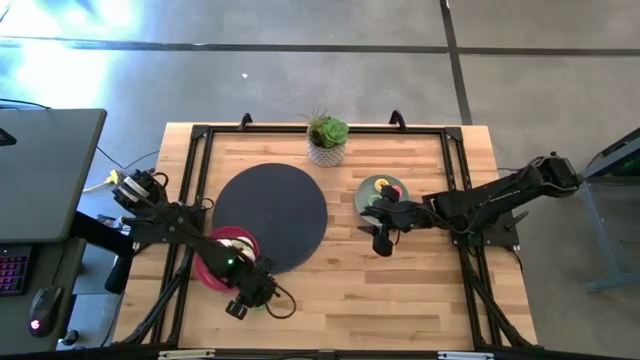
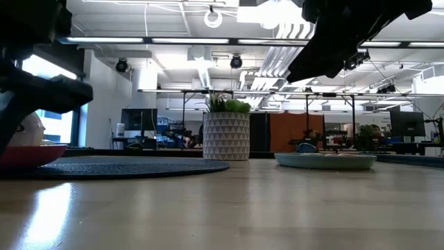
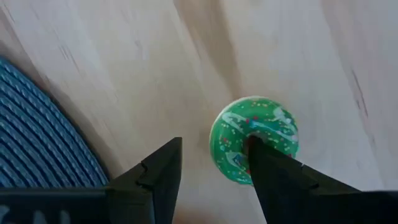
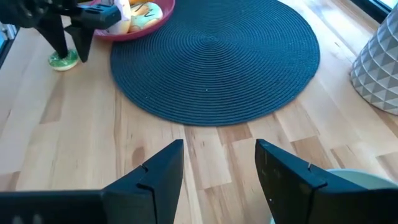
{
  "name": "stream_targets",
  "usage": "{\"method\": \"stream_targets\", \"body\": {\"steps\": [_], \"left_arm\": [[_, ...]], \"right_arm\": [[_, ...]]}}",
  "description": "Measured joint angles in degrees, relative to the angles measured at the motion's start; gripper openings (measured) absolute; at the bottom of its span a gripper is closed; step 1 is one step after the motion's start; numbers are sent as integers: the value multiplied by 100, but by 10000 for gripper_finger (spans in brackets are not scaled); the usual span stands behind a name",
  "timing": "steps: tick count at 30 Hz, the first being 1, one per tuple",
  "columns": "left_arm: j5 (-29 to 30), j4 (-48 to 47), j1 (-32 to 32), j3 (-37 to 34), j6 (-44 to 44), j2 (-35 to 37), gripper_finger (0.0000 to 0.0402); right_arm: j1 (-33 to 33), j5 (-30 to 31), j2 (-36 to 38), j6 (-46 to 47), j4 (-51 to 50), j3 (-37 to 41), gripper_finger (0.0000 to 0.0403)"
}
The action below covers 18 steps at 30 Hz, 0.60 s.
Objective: Pick & Place donuts
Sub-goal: Put the small green donut on the blue plate
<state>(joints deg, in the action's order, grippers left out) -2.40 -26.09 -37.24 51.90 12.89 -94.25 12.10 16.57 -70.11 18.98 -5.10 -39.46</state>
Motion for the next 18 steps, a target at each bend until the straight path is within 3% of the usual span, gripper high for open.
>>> {"method": "stream_targets", "body": {"steps": [7,10,15,18], "left_arm": [[-19,223,10,0,112,-181,163],[1,408,10,28,147,-183,121],[516,363,103,444,107,-164,22],[874,367,421,838,89,-163,13]], "right_arm": [[2,-64,0,42,-2,0,182],[2,-71,0,22,-1,0,178],[2,-80,0,12,-4,0,171],[1,-23,0,2,-1,0,168]]}}
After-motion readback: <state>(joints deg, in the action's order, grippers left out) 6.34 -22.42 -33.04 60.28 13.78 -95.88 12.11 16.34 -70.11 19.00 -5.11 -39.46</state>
